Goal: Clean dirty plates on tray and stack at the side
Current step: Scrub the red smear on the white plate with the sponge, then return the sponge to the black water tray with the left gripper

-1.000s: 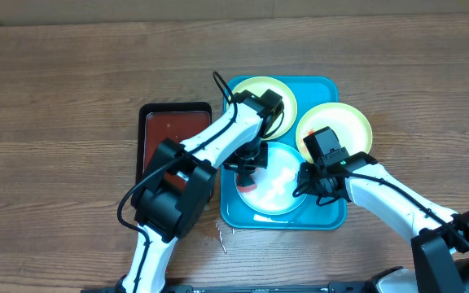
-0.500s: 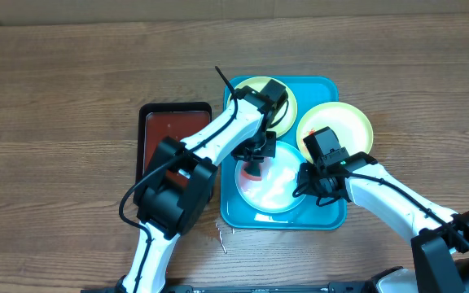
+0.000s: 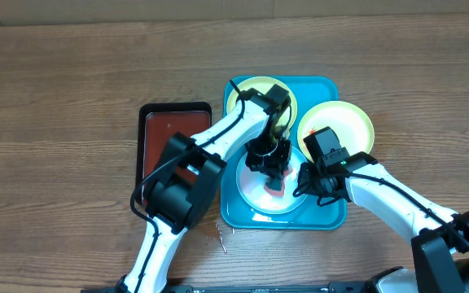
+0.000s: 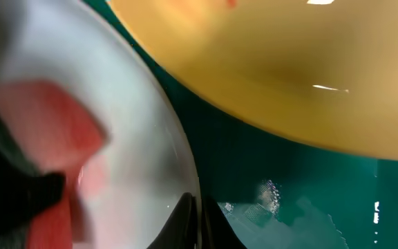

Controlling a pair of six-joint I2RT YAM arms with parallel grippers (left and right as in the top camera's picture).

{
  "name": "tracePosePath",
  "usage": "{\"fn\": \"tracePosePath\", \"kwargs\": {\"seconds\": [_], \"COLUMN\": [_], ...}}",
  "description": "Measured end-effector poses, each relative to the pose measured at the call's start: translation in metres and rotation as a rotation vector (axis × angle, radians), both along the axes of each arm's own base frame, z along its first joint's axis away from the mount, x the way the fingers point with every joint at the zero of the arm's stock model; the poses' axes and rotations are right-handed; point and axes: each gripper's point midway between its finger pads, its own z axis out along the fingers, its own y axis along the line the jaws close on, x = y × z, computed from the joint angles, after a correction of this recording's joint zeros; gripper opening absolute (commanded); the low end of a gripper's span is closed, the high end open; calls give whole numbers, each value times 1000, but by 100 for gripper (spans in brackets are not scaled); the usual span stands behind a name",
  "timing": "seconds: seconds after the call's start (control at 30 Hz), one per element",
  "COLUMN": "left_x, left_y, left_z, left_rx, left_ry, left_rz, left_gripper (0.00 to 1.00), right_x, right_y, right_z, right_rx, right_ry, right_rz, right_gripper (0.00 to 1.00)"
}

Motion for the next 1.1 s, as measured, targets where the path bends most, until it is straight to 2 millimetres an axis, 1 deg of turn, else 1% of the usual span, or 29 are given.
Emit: {"fn": "tracePosePath", "kwargs": {"seconds": [0.2, 0.37, 0.47, 0.53, 0.67, 0.77, 0.87, 0.93, 1.03, 1.1], "left_x": [-12, -12, -7, -1, 20, 29, 36, 41, 51, 56], "left_y": [23, 39, 50, 63, 88, 95, 98, 103, 111, 116], "left_z": [-2, -4, -4, -3, 0, 6, 16, 29, 59, 87], "left_rx": [122, 208, 275, 348, 490, 522, 524, 521, 477, 429], "left_ry": [39, 33, 3, -42, -174, -229, -276, -311, -364, -408], "left_rz": [-7, 0, 12, 18, 24, 32, 45, 63, 120, 167], "left_gripper": [4, 4, 4, 4, 4, 4, 4, 4, 4, 4], "right_x": [1, 1, 1, 1, 1, 2, 2, 1, 1, 1], "right_y": [1, 1, 2, 1, 1, 5, 5, 5, 4, 4], "right_z": [0, 0, 0, 0, 0, 1, 1, 1, 1, 1], "right_rx": [6, 7, 7, 7, 7, 21, 25, 22, 19, 19], "right_ry": [-3, -3, -3, -3, -3, -7, -7, -5, -4, -4], "right_rz": [1, 2, 2, 2, 2, 6, 7, 6, 6, 6], "right_gripper": [4, 4, 4, 4, 4, 4, 4, 4, 4, 4]}}
